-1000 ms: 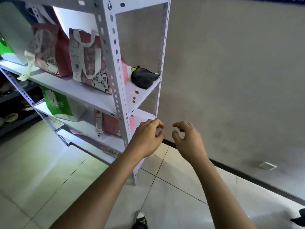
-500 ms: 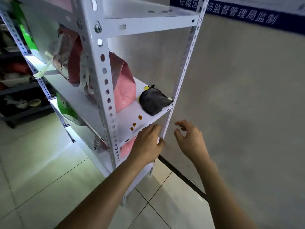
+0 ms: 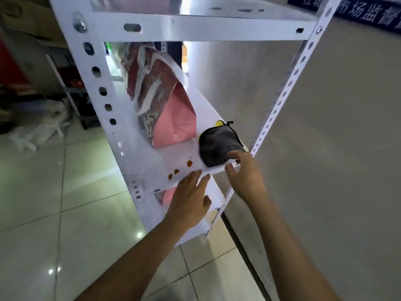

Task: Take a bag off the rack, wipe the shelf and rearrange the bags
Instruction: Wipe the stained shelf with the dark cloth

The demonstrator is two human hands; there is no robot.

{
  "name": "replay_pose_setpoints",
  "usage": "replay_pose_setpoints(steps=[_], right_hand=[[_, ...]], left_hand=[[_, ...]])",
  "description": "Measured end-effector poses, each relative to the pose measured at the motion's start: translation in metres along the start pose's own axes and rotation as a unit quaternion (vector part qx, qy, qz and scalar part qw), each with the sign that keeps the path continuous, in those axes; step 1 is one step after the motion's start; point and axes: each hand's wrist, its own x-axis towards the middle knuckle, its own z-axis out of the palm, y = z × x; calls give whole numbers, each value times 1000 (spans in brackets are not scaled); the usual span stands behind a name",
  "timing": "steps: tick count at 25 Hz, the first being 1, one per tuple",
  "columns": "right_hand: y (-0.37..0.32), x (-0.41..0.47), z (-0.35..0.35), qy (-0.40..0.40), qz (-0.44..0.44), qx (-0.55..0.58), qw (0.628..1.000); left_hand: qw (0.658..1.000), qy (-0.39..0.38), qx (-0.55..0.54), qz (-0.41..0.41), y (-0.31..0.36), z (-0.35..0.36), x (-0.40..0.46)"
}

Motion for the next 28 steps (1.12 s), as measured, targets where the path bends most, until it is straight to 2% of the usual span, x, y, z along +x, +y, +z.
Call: replay_pose_setpoints(steps=[4, 7, 13, 17, 22, 28], right_hand=[[10, 44, 12, -21, -78, -51, 995], [14, 67, 23, -39, -111, -112, 987], [30, 88, 53, -142, -88, -195, 966], [29, 90, 46, -155, -90, -197, 964], [30, 64, 30, -122, -131, -228, 957], [26, 58, 31, -194, -86, -236, 948]], left_hand=[[998, 29, 45, -41, 10, 19, 1], [996, 15, 64, -63, 21, 25, 2], [994, -5, 77, -73, 25, 25, 2], [995, -6, 81, -64, 23, 22, 1], [994, -21, 87, -64, 19, 23, 0], [990, -19, 116, -71, 29, -18, 8]])
